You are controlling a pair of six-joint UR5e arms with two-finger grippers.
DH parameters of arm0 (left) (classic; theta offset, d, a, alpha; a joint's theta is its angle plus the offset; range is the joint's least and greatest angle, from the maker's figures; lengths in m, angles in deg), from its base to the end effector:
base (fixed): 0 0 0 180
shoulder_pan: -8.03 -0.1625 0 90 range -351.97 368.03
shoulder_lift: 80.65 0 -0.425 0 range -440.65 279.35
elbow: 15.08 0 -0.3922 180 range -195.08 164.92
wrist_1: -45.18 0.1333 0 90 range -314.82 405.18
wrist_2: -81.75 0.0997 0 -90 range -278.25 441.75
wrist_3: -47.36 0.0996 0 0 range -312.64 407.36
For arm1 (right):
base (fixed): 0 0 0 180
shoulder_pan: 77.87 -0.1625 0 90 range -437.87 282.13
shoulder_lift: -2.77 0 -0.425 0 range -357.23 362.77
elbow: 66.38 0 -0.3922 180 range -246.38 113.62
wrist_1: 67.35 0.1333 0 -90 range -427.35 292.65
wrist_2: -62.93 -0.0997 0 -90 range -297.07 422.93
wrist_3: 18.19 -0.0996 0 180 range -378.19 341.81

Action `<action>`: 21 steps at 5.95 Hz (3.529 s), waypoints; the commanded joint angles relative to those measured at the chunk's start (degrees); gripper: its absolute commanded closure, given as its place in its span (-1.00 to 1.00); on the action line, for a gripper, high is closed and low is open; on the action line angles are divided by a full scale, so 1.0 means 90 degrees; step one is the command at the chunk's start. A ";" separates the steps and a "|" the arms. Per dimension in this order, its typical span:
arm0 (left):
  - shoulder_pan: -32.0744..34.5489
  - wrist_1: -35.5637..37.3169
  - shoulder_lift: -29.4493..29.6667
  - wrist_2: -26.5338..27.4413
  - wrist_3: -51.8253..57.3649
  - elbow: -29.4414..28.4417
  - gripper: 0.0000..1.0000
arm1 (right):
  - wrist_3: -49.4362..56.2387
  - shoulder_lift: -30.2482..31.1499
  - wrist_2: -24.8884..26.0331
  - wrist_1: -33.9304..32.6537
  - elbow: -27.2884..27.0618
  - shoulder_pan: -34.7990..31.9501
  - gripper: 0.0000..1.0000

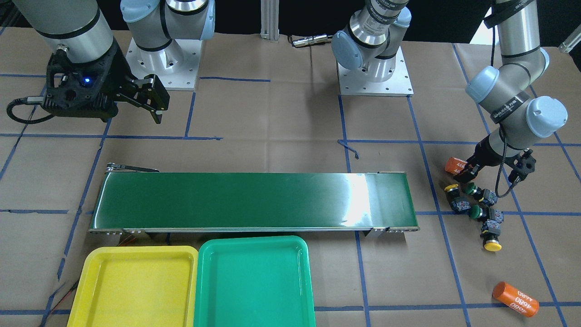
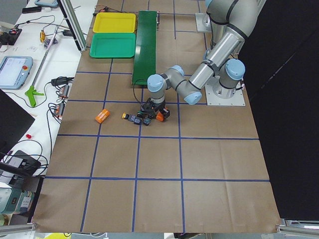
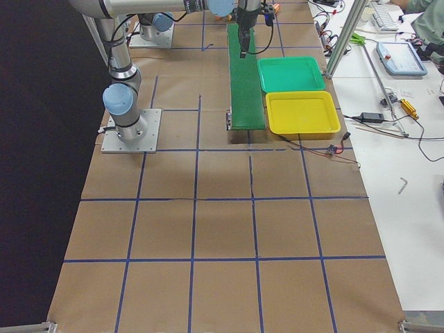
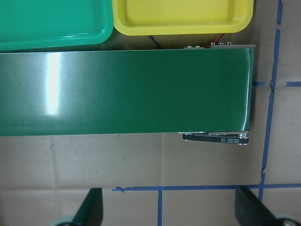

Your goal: Sort buttons by color to trays

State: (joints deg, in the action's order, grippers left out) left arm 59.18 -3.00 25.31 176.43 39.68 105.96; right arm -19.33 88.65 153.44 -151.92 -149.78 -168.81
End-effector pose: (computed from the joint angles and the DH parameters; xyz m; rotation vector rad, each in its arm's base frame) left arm 0.2003 -0.4482 0.1764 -1.2124 2.8343 0.1682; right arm 0.1409 -0.5146 0.4988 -0.0051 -3.1307 -0.0803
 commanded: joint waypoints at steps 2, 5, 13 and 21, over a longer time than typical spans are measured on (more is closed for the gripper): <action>0.0029 -0.0037 -0.0113 0.0008 0.0112 -0.0001 0.32 | -0.0010 0.0009 0.0002 0.0003 0.0000 -0.0003 -1.00; 0.0582 -0.0357 -0.0522 -0.0303 -0.1171 -0.0449 0.49 | 0.0000 -0.0001 0.0002 0.0003 -0.0010 -0.0003 -1.00; 0.3769 -0.1923 -0.0036 -0.0344 -0.6372 -0.1917 0.52 | 0.1465 0.0048 0.0089 0.0012 -0.0156 -0.0061 -1.00; 0.3566 -0.1805 -0.0074 -0.0677 -0.5367 -0.1837 -0.98 | 0.9976 -0.0010 0.0012 -0.0123 -0.0547 -0.0472 -1.00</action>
State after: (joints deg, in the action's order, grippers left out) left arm 92.48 -19.17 25.24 169.92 -16.84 89.84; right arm 64.23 88.56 154.00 -152.51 -154.70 -173.05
